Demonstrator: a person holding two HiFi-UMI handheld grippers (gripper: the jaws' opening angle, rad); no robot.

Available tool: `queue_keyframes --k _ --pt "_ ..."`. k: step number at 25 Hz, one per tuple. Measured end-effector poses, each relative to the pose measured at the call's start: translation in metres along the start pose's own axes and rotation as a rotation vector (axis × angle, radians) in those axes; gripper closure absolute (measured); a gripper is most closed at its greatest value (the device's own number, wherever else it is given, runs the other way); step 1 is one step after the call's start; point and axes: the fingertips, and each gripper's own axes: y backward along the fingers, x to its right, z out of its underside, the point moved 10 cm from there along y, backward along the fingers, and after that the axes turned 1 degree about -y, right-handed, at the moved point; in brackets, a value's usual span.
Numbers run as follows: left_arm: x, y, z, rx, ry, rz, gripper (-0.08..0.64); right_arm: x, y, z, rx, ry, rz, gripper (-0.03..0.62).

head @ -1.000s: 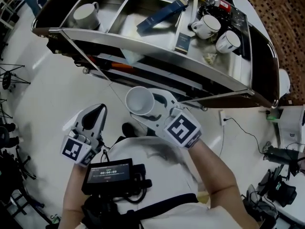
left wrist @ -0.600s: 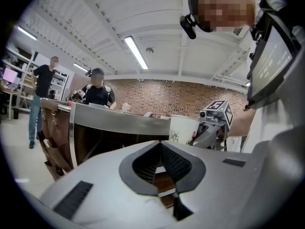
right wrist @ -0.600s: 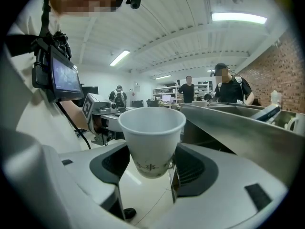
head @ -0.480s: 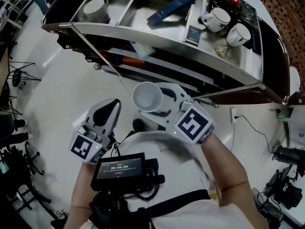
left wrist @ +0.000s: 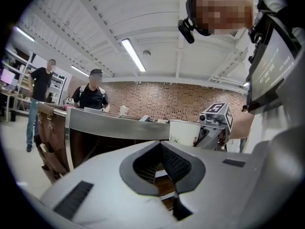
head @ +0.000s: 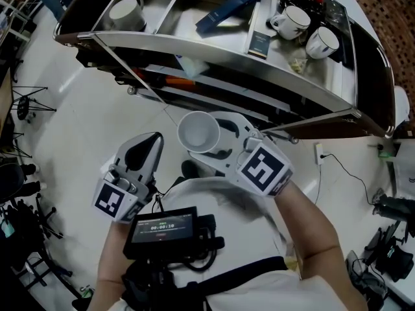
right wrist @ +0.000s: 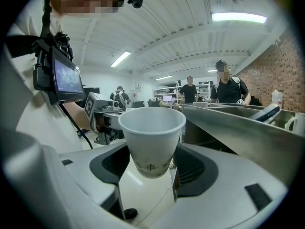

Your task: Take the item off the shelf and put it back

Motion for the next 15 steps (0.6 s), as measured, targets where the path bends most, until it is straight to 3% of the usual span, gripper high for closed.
queue_keyframes --k 15 --pt "0.0012 0.0004 -0.0037 0.017 -0.005 0.005 0.552 0.0005 0.0014 0.0005 0.008 -0.009 0.000 0.313"
